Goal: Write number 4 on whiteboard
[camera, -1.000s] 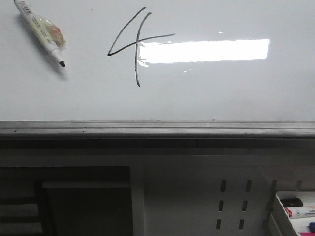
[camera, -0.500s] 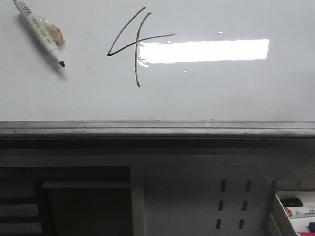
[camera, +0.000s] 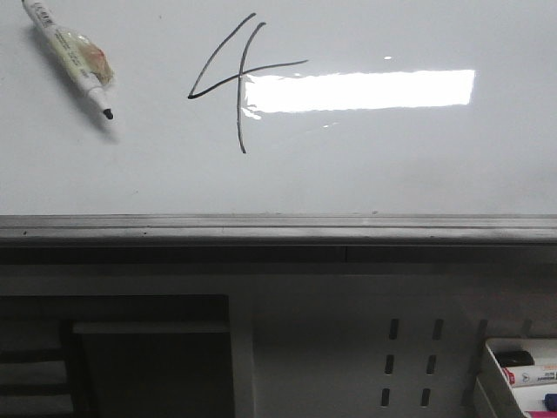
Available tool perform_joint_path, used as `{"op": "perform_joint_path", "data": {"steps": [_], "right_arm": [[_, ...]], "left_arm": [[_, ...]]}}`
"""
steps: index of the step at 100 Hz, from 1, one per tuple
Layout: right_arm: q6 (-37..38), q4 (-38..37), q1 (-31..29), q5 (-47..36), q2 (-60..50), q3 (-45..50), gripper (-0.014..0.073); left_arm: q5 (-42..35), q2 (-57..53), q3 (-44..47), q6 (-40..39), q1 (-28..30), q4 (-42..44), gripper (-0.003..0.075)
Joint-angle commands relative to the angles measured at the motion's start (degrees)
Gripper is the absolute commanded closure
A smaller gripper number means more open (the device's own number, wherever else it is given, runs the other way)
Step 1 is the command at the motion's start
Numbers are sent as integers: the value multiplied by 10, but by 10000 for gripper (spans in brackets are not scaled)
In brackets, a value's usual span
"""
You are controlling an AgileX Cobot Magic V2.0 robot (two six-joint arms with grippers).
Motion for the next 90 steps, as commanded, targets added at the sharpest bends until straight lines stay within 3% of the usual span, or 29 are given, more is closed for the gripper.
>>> {"op": "perform_joint_path", "data": {"steps": [1,29,90], "right_arm": [[62,-88,-25,-28,-11,2,659],[65,-135,-30,10,-55,29,659],[65,-132,-30,12,-55,29,659]], "left_arm": [[-42,-15,15,-5,-4,-4,741],[-42,-15,15,-5,-4,-4,741],[-42,-15,15,-5,-4,-4,741]]}}
